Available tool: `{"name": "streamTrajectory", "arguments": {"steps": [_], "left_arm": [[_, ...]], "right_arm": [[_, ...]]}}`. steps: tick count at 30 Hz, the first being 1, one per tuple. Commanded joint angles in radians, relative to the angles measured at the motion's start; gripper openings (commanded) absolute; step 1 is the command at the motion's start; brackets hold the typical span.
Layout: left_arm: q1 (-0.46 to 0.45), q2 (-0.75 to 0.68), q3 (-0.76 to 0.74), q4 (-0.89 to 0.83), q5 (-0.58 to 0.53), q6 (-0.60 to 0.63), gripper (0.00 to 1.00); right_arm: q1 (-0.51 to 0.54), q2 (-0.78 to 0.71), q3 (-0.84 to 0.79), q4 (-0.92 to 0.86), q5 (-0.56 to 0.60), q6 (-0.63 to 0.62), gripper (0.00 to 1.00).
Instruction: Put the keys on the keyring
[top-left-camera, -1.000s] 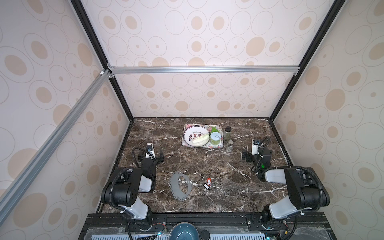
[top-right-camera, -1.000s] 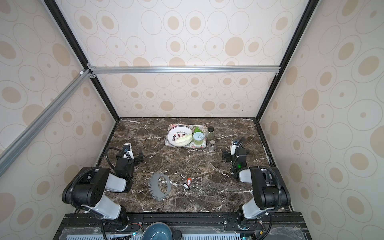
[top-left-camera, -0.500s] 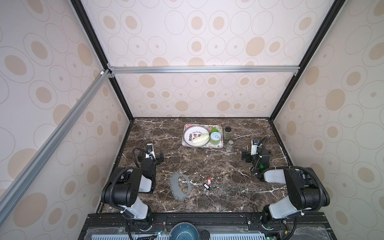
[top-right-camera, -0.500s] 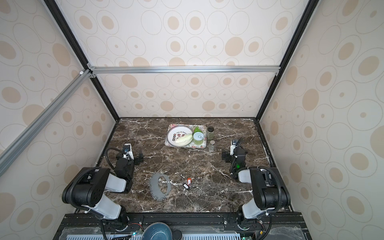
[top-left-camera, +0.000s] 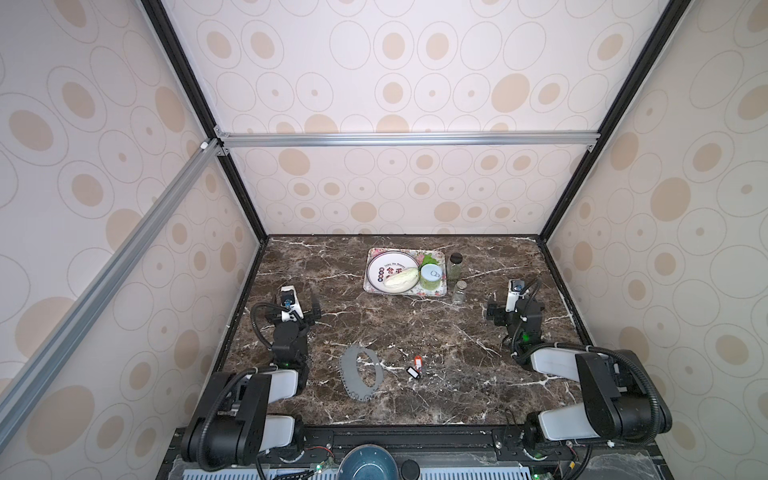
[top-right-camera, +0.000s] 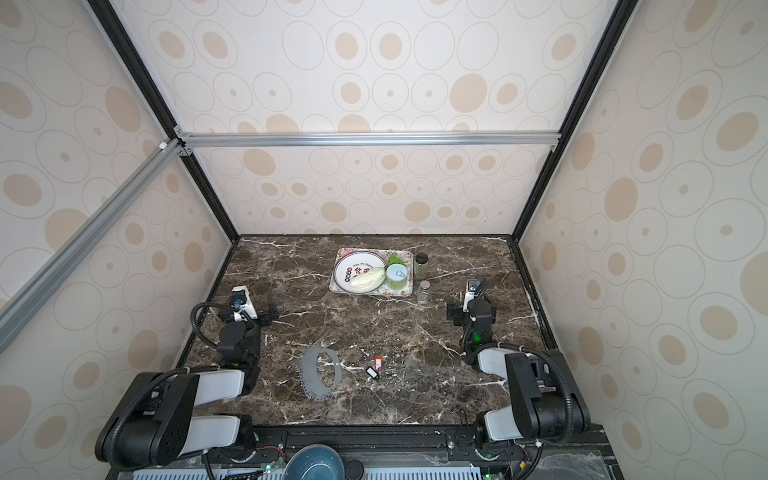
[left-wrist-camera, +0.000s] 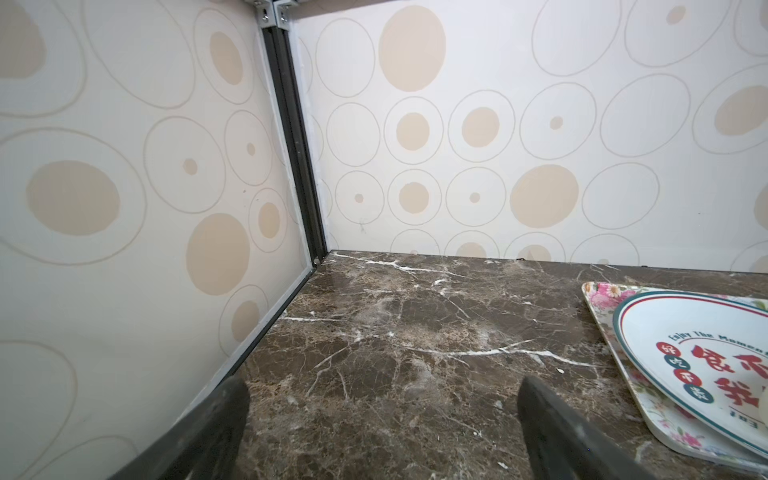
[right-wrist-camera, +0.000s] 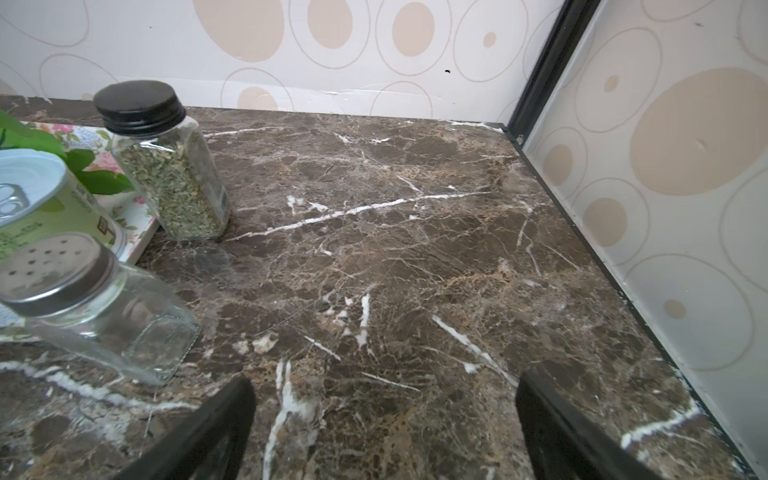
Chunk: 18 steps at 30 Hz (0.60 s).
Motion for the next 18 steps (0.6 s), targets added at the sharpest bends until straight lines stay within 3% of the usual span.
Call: {"name": "streamTrajectory", "arguments": {"steps": [1, 4, 8, 10, 14, 18], "left_arm": [[-0.006, -0.151, 0.014, -0.218, -0.086, -0.172, 1.00], [-0.004, -0.330, 0.133, -0.622, -0.105, -0.378, 1.00], [-0.005, -0.496, 0.360, -1.152, 0.085, -0.429, 1.00], [-0.004, -0.574, 0.402, -1.243, 0.181, -0.406, 1.00], [-0.003, -0.722, 0.386, -1.382, 0.046, -0.538, 0.99], [-0.001, -0.778, 0.352, -1.327, 0.173, -0.552, 1.00]], "right_arm": [[0.007, -0.048, -0.024, 0.019, 0.062, 0.026, 1.00], [0.007, -0.111, -0.017, -0.046, 0.070, 0.042, 1.00], [0.007, -0.250, 0.068, -0.312, -0.002, 0.120, 1.00], [0.008, -0.323, 0.114, -0.430, -0.051, 0.197, 1.00], [0.008, -0.421, 0.253, -0.851, 0.089, 0.518, 1.00], [0.006, -0.517, 0.216, -0.870, -0.045, 0.473, 1.00]]}}
